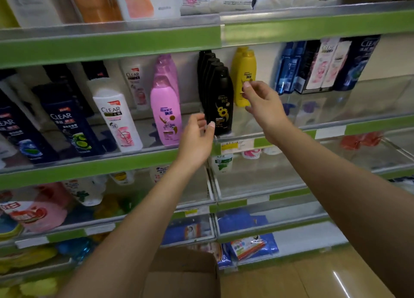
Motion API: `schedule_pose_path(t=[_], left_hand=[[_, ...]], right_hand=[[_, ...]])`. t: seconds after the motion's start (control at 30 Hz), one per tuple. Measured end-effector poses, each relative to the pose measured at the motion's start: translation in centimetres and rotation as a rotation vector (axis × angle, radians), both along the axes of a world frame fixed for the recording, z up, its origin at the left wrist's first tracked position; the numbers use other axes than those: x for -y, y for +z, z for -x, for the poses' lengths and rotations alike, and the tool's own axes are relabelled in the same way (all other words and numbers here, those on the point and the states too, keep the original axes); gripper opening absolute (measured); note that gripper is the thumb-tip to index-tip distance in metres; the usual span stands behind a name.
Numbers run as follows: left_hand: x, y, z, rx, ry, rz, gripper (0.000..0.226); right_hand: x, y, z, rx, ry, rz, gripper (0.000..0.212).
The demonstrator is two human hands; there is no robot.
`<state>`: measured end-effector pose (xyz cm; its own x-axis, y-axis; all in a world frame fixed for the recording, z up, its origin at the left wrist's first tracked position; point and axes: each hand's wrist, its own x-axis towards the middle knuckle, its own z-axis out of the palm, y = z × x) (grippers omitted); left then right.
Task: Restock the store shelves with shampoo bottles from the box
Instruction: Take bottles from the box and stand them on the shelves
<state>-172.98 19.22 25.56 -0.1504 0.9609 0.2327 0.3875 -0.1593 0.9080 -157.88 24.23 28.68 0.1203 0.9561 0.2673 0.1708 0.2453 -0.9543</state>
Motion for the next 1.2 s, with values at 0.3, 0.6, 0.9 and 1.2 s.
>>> schedule_pose_path(t=[0.3, 0.6, 0.9, 1.2], left_hand=[[-4.0, -0.1, -0.9, -0.053, 0.041, 0.038, 0.039], [-5.2, -0.4, -1.0, -0.060, 0.040, 0.054, 0.032], [-4.9, -0.8, -0.8, -0.076, 0.012, 0.055, 0.030], [-4.1, -1.9, 0.4, -0.196, 0.029, 0.064, 0.020]], right_hand=[[-3.0, 0.1, 1.1, -0.115, 0.185, -0.040, 0.009], [-3.7, -0.5, 1.1, -0.083, 0.224, -0.063, 0.005], [-3.2, -0.9, 1.0, -0.019, 0.194, -0.104, 0.006], [-2.2, -1.3, 0.9, 0.035, 0.142, -0.120, 0.020]])
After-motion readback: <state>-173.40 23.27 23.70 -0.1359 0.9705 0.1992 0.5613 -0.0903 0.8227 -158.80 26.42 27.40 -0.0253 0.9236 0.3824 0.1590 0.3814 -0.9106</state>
